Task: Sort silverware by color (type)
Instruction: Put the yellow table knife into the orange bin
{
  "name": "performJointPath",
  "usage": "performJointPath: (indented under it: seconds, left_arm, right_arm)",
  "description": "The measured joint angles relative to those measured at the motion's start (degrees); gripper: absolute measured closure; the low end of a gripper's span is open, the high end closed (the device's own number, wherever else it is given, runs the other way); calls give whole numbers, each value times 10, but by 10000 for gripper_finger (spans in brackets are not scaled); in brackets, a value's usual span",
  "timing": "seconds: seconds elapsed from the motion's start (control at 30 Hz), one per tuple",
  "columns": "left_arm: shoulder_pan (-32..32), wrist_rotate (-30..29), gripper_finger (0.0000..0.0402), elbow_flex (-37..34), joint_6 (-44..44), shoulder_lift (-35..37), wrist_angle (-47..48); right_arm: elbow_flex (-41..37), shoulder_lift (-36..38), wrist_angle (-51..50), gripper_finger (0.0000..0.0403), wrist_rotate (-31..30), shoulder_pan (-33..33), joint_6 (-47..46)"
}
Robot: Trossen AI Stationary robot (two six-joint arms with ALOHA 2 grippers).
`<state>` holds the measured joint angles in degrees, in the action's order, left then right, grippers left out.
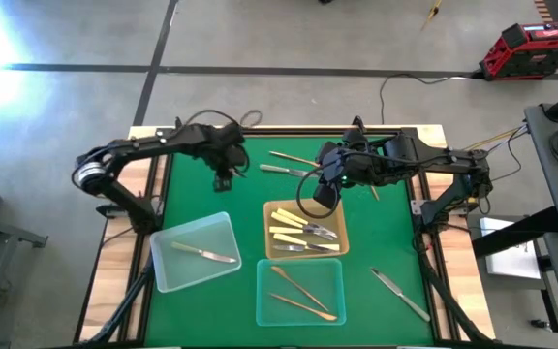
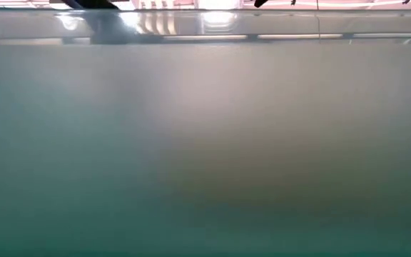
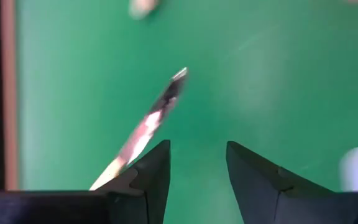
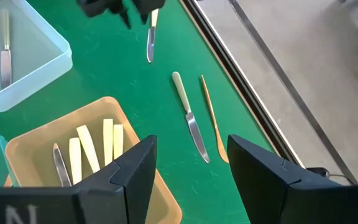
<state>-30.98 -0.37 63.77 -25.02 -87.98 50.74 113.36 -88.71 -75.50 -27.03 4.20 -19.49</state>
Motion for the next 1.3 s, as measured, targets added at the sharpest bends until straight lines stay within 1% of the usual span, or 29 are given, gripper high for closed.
performJointPath:
  seconds: [0.1, 0.2, 0.3, 0.4, 0.47, 0.6, 0.7, 0.83, 1.0, 1.13, 1.3]
  left_arm:
    - [-38, -32, 263, -12, -38, -4, -8]
    - [-74, -45, 263, -11, -65, -23, -11]
    - [-111, -71, 263, 2, -70, -56, -12]
    - [-143, -76, 263, 26, -71, -103, -8]
    - [-156, -76, 263, 47, -86, -135, 13]
    - [-168, -79, 263, 105, -111, -191, 77]
    - [-175, -85, 263, 125, -116, -217, 88]
    - [-182, -87, 268, 117, -121, -225, 83]
    - [-188, -87, 287, 105, -131, -225, 63]
    - [-188, -87, 299, 104, -123, -232, 56]
    - [-187, -82, 300, 105, -109, -246, 63]
  right_arm:
    - [0, 0, 0, 213, 0, 0, 0]
    - [0, 0, 0, 213, 0, 0, 0]
    - [0, 0, 0, 213, 0, 0, 0]
    - [0, 0, 1, 213, 0, 0, 0]
    - [0, 0, 1, 213, 0, 0, 0]
    - [0, 0, 6, 213, 0, 0, 0]
    - [0, 0, 13, 213, 0, 0, 0]
    - [0, 0, 12, 213, 0, 0, 0]
    - [0, 0, 12, 213, 0, 0, 0]
    - [0, 0, 12, 213, 0, 0, 0]
    - [0, 0, 12, 213, 0, 0, 0]
